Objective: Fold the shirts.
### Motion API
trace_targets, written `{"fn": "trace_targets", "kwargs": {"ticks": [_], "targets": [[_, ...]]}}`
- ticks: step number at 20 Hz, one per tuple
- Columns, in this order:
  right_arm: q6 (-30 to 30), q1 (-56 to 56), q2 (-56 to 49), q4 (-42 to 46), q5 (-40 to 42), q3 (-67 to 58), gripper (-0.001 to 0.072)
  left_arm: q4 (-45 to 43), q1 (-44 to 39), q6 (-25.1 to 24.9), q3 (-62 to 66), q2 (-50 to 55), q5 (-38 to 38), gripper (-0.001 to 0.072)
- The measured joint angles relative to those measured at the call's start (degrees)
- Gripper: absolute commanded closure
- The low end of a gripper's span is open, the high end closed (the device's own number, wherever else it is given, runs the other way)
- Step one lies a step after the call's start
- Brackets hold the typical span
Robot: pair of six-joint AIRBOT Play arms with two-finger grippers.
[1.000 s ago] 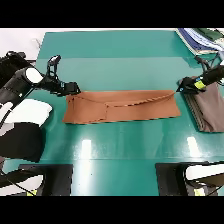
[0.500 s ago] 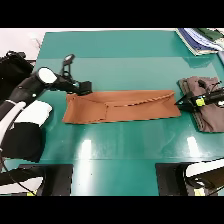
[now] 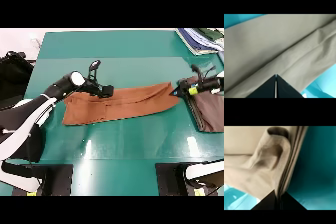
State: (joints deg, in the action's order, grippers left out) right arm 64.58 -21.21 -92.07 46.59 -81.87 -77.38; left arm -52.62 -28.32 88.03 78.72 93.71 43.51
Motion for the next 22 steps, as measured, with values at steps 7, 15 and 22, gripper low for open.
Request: {"fn": "trace_targets", "kwargs": {"ticks": [7, 15, 22], "targets": [[7.72, 11.06, 10.56, -0.59, -2.10, -14.36, 0.0694, 1.31, -2.36, 0.00, 7.91, 8.96, 0.57, 0.0683], [13.86, 24.90, 12.66, -0.61, -1.49, -24.39, 0.0693, 2.60, -4.39, 0.02, 10.49, 12.90, -0.44, 0.0683], [15.21, 34.60, 12.52, -0.57, 3.32, -25.59, 0.0692, -2.75, 0.81, 0.59, 17.38, 10.62, 6.58, 0.0684]]}}
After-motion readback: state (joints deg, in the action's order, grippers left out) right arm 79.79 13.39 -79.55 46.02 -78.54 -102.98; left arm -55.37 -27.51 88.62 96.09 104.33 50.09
